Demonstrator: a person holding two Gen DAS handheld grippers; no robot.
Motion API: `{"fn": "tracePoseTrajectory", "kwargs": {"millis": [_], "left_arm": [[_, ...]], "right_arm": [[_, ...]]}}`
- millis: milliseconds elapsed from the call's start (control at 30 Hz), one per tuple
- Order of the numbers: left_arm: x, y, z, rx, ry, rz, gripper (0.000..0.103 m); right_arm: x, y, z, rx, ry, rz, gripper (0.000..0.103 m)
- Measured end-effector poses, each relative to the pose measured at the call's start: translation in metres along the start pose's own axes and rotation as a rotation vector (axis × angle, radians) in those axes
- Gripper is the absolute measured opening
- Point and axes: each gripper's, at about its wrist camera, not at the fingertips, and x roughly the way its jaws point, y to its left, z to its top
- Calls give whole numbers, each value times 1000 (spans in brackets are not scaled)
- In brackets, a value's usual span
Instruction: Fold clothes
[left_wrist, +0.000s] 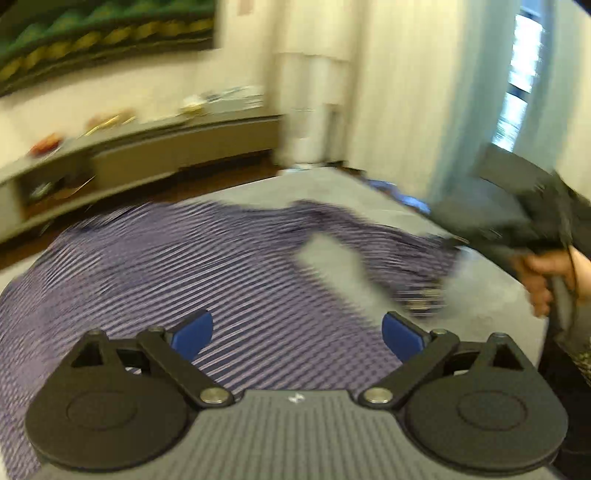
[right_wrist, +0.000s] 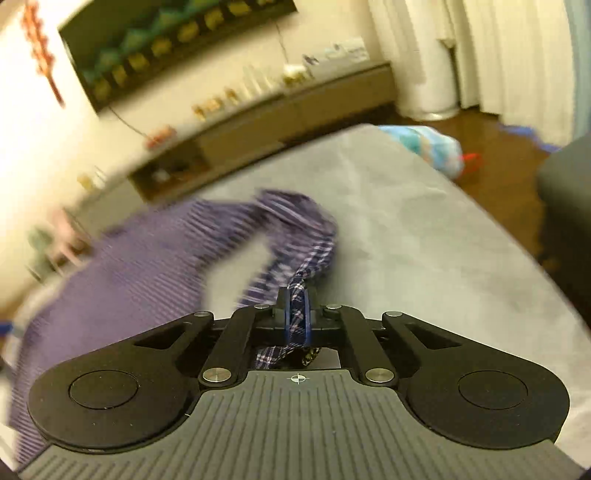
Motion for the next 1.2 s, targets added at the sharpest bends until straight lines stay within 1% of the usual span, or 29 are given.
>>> {"fn": "tracePoseTrajectory", "kwargs": {"millis": [100,233,267,300,400,433,467,500,533,567,600,633,667,700,733,767,800,867,900,967,1000,1033,1067,1133,1200], "left_arm": [[34,-54,10,116,3,-34,103],[89,-107,14,211,32,-24,103],[103,-118,14,241,35,-7,103],[113,-128,13,272,27,26,103],[143,-151,12,341,-12,124,102],[153,-153,12,369,-13,156,91],[164,-154,11,402,-8,189,72],[174,-156,10,435,-3,223,59],[181,-153,9,435,12,227,41],[185,-148,9,418,31,216,38],[190,-143,8,401,50,204,39],[195,-138,8,383,69,193,50],[194,-136,6,381,64,171,78],[189,-135,4,386,48,144,91],[182,-135,1,398,22,123,103],[179,-138,-3,423,12,104,103],[177,-141,-7,451,11,85,103],[173,-147,-15,509,9,46,103],[175,-151,-19,537,7,46,103],[182,-160,-26,593,2,65,103],[186,-164,-30,621,-1,75,103],[190,-169,-34,648,-3,84,103],[194,-173,-37,673,-4,91,103],[202,-179,-42,710,-17,103,103],[208,-181,-40,712,-26,119,103]], "right_arm": [[-13,7,3,27,-5,77,0],[-27,11,1,35,12,143,0],[-29,11,0,37,15,157,0],[-31,12,-1,38,18,170,0],[-38,11,-1,47,26,216,0],[-40,9,-1,45,27,223,0],[-43,8,0,42,29,230,0],[-45,7,0,38,28,228,0],[-47,3,1,42,17,214,0],[-50,-1,2,47,4,199,0],[-53,-4,3,52,-8,185,0],[-56,-12,4,81,-19,173,6],[-60,-19,5,111,-29,161,10],[-63,-27,6,141,-40,150,26],[-60,-36,5,160,-36,133,52],[-53,-43,4,166,-21,114,62],[-41,-50,0,157,22,81,69],[-13,-57,-13,101,130,29,60],[2,-60,-20,65,179,11,49],[6,-50,-22,-27,168,-15,40],[8,-48,-22,-18,190,6,3],[9,-46,-22,-11,207,31,0],[10,-45,-22,-4,223,56,0],[6,-42,-18,8,207,95,0],[-1,-46,-13,73,189,159,0]]}}
